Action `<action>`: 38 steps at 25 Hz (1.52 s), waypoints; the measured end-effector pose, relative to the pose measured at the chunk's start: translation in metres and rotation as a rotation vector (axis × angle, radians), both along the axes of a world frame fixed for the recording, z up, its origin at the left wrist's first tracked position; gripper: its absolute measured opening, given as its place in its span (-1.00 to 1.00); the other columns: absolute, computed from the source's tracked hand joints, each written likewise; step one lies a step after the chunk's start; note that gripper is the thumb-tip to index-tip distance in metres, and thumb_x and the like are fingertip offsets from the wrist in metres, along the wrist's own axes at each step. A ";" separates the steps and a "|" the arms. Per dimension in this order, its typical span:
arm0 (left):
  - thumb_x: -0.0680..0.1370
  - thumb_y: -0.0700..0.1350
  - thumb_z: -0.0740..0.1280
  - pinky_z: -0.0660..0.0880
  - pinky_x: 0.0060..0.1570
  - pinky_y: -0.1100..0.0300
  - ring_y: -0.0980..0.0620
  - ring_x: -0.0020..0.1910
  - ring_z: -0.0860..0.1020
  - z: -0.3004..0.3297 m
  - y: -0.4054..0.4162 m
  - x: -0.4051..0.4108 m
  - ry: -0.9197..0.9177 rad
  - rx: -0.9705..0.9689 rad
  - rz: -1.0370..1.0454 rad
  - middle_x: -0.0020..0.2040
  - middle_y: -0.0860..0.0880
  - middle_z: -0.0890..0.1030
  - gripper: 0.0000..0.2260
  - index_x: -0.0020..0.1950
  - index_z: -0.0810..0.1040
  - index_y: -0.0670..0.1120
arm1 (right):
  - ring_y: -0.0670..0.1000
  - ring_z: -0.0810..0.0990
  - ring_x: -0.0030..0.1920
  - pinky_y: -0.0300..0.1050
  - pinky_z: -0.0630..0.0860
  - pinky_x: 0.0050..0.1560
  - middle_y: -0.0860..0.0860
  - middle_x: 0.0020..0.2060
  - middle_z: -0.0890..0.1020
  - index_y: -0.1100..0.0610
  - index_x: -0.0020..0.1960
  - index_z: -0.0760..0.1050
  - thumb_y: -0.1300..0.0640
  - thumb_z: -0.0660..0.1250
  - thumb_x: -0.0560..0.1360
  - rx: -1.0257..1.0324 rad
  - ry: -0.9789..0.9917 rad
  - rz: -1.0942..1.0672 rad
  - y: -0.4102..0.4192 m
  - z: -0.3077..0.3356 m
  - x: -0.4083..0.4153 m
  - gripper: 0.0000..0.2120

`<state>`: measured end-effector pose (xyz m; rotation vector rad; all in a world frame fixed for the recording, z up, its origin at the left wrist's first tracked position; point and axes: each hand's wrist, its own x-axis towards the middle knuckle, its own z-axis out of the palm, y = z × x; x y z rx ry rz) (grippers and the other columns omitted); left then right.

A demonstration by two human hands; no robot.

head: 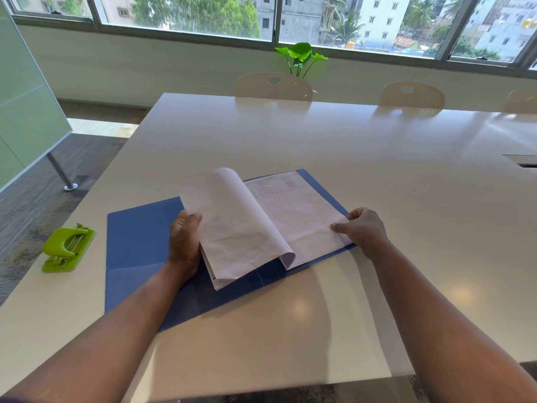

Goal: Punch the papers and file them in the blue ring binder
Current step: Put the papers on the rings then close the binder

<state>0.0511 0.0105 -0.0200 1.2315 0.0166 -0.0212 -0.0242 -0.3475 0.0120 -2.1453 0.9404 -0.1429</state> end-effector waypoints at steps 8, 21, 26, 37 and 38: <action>0.59 -0.15 0.25 0.52 -0.26 0.16 0.02 -0.23 0.57 0.001 0.000 -0.001 -0.005 0.013 0.021 -0.21 -0.04 0.56 -0.93 -0.06 0.49 -0.12 | 0.08 0.50 -0.33 -0.15 0.48 -0.35 0.09 -0.31 0.60 0.15 -0.21 0.60 0.24 0.45 0.46 0.300 -0.381 0.022 0.013 0.023 -0.001 -0.92; 0.57 -0.34 0.20 0.55 -0.14 0.06 0.00 -0.13 0.58 0.008 -0.004 -0.006 0.003 0.042 0.070 0.06 -0.04 0.56 -0.56 0.33 0.35 0.10 | -0.21 0.68 -0.16 -0.20 0.62 -0.06 -0.11 -0.13 0.75 0.06 0.06 0.71 0.21 0.40 0.51 -0.015 -0.605 0.643 0.141 0.083 -0.022 -0.82; 0.62 -0.02 0.23 0.55 -0.12 0.01 -0.12 -0.10 0.60 0.008 -0.003 -0.010 0.000 0.126 0.046 -0.08 -0.14 0.65 -0.76 -0.12 0.61 -0.09 | 0.08 0.71 -0.13 0.05 0.65 -0.12 0.03 -0.09 0.76 0.12 0.03 0.70 0.18 0.41 0.50 -0.461 -0.673 0.923 0.186 0.049 -0.029 -0.86; 0.61 -0.18 0.37 0.58 -0.28 0.09 -0.05 -0.28 0.61 0.003 -0.001 -0.008 0.019 0.184 -0.002 -0.20 -0.13 0.67 -0.86 -0.14 0.64 -0.14 | 0.01 0.65 0.16 0.05 0.60 0.18 0.02 0.19 0.70 0.11 0.23 0.66 -0.04 0.48 0.52 -0.376 -0.523 0.891 0.183 0.031 -0.035 -0.66; 0.60 -0.17 0.38 0.57 -0.26 0.08 -0.06 -0.28 0.59 0.003 0.000 -0.008 0.019 0.182 -0.001 -0.21 -0.14 0.65 -0.86 -0.15 0.64 -0.13 | 0.02 0.61 0.25 0.10 0.57 0.25 0.01 0.23 0.69 0.10 0.25 0.64 -0.05 0.47 0.52 -0.446 -0.526 0.825 0.181 0.031 -0.034 -0.64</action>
